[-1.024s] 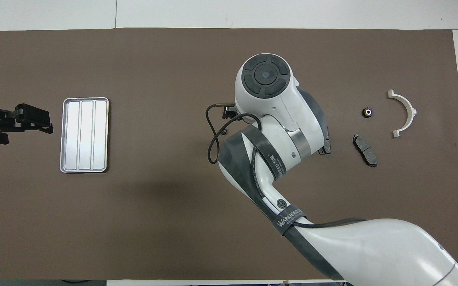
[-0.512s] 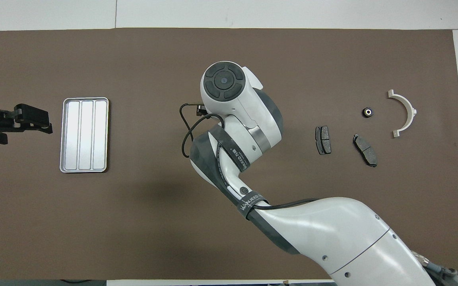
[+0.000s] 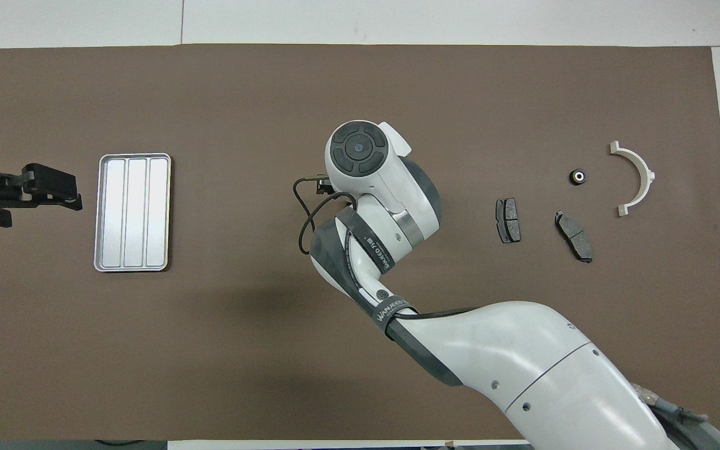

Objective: Place bearing gear from tray to pile

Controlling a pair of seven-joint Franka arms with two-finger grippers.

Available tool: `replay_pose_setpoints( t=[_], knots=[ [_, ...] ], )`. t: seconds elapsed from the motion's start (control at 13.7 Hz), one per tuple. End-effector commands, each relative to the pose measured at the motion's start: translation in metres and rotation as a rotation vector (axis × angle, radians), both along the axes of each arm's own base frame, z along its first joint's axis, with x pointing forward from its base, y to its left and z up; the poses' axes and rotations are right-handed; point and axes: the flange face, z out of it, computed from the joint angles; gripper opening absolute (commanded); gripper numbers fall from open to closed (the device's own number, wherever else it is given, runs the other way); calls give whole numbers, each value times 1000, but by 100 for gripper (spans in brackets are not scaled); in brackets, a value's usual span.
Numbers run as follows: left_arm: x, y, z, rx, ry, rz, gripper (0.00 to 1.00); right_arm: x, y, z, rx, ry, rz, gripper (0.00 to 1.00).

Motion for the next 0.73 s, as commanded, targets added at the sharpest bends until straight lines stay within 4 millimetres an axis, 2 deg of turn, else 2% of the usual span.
replay_pose_setpoints(
  t=[0.0, 0.29, 0.66],
  knots=[
    [-9, 0, 1, -10, -7, -1, 100, -7, -5, -1, -1, 12, 29, 100],
    [-9, 0, 1, -10, -7, -1, 100, -22, 15, 4, 26, 38, 21, 100],
    [-9, -1, 1, -10, -7, -3, 100, -28, 13, -6, 31, 47, 23, 100]
  ],
)
